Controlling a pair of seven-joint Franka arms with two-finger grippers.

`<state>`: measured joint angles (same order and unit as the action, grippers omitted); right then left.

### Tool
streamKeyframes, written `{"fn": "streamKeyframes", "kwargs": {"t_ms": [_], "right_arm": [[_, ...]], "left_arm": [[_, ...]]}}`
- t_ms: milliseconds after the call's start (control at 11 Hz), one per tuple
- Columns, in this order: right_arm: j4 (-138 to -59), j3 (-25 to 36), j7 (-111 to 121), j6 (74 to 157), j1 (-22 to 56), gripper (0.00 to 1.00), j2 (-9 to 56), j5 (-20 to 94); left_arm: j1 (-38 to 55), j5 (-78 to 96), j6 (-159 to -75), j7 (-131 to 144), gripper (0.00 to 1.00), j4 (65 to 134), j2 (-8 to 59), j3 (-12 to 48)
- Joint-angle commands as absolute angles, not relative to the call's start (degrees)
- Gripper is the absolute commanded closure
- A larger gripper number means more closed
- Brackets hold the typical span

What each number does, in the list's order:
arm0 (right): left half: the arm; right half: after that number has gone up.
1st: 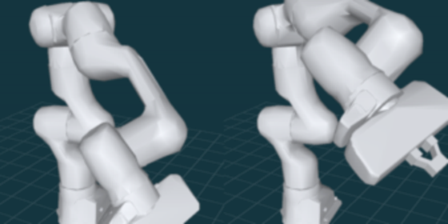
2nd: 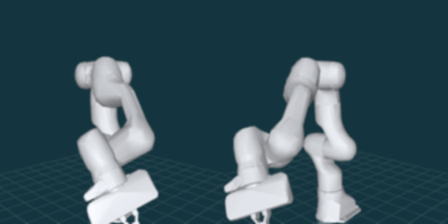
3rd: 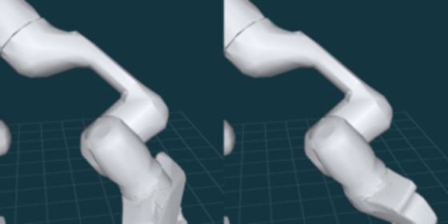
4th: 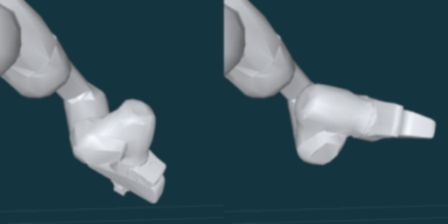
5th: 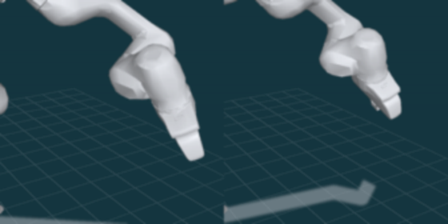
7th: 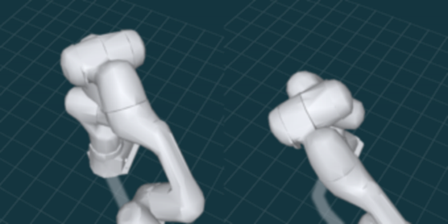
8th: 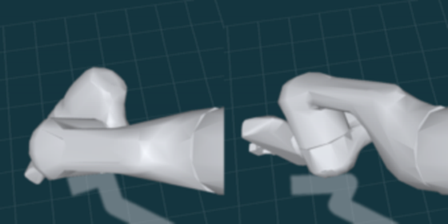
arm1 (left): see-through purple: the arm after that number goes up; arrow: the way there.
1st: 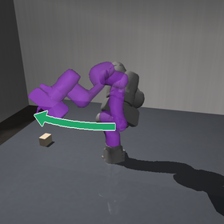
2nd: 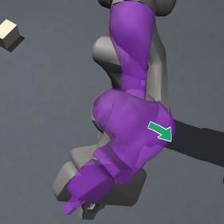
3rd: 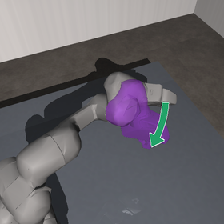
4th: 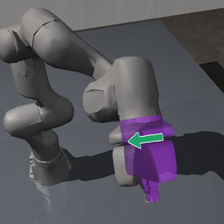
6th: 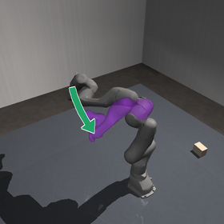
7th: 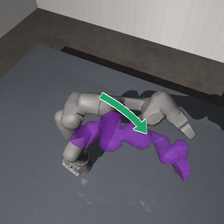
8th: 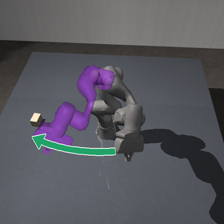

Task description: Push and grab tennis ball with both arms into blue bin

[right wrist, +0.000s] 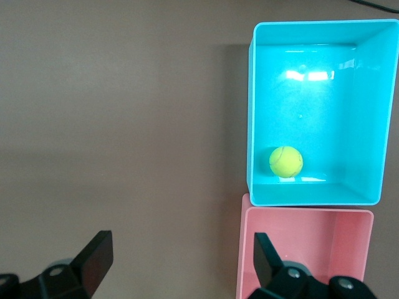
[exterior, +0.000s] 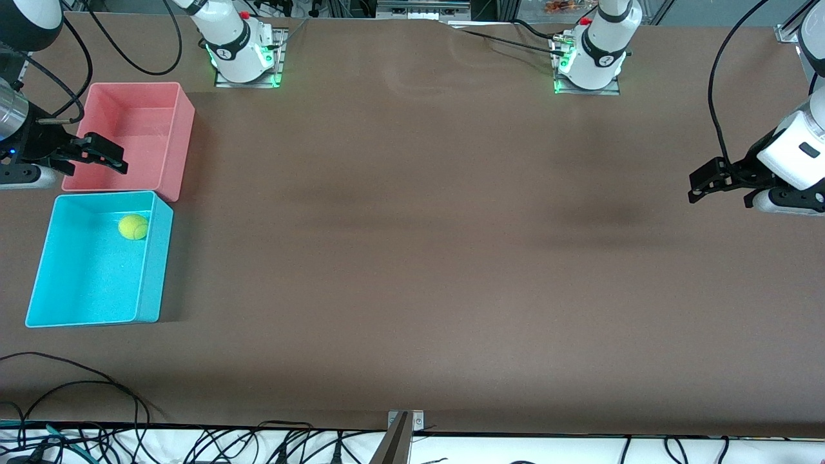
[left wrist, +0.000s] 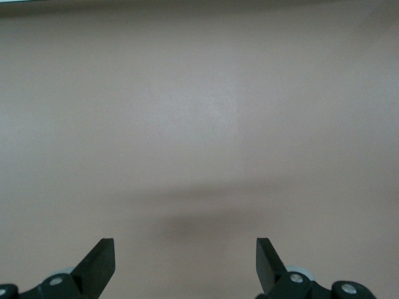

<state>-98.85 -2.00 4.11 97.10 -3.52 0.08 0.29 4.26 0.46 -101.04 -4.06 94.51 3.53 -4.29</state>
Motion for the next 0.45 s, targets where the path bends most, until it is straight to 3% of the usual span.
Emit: {"fn": "streamKeyframes", "kwargs": {"t_ms": [0,364], "right_arm": [[-97.1,-2.5,3.6,95.6,-3.9,0.0,0.6,-0.4],[-97.1,-2.5,3.7,95.9,-3.9,0.0,0.6,-0.4]], "left_arm": [[3.6,-0.1,-100.6,-3.9,0.0,94.5,3.3,-3.8],[3.2,-0.2,-100.6,-4.3,0.0,94.6,3.3,-3.8]]}}
